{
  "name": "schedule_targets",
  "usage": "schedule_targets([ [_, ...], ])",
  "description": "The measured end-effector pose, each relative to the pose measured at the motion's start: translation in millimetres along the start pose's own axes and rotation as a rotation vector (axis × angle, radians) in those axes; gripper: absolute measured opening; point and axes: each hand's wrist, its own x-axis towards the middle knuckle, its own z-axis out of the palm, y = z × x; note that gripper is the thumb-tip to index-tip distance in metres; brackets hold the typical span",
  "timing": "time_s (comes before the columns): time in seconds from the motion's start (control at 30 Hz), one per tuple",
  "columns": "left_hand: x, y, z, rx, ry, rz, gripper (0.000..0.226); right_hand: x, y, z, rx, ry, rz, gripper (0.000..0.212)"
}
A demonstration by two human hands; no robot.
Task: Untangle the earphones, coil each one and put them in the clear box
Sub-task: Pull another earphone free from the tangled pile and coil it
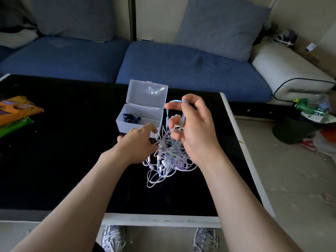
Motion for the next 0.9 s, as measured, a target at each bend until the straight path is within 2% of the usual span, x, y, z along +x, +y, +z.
schedule_targets([
  [0.03, 0, 0, -1, -0.001, -0.045, 0.021, 0.034, 0, -2, 1, 0.067, -0.004, 0.033, 0.013],
  [0.13, 1, -2, -1, 0.046, -0.081, 0.069, 0.018, 1, -7, 0, 0.190, -0.010, 0.093, 0.017],
  [0.27, 4, -8, 0, 0.037, 0.056, -0.099, 0.021, 3, -9, -5, 0.063, 0.093, 0.079, 0.018],
  [0.33, 4, -10, -2, -0.020, 0.136, -0.170, 0.020, 4, -6, -11, -0.128, 0.184, 0.066, 0.034],
  [0.4, 5, -11, -5, -0.112, 0.198, -0.228, 0.019, 4, 2, -21, -0.450, 0.238, 0.049, 0.045],
  [0.5, 1, -7, -13, -0.328, 0.281, -0.305, 0.024, 3, 14, -33, -0.909, 0.224, 0.084, 0.041],
  [0.6, -5, -3, -19, -0.514, 0.307, -0.356, 0.026, 2, 23, -39, -1.172, 0.085, 0.146, 0.027],
  [0.7, -8, -1, -22, -0.515, 0.334, -0.359, 0.022, 2, 26, -37, -1.416, -0.040, 0.273, 0.024],
  [0.8, -4, -3, -21, -0.550, 0.313, -0.362, 0.019, 0, 32, -37, -1.592, -0.092, 0.343, 0.030],
  [0.9, -1, -2, -22, -0.683, 0.234, -0.375, 0.018, -3, 35, -36, -1.802, -0.071, 0.354, 0.038],
])
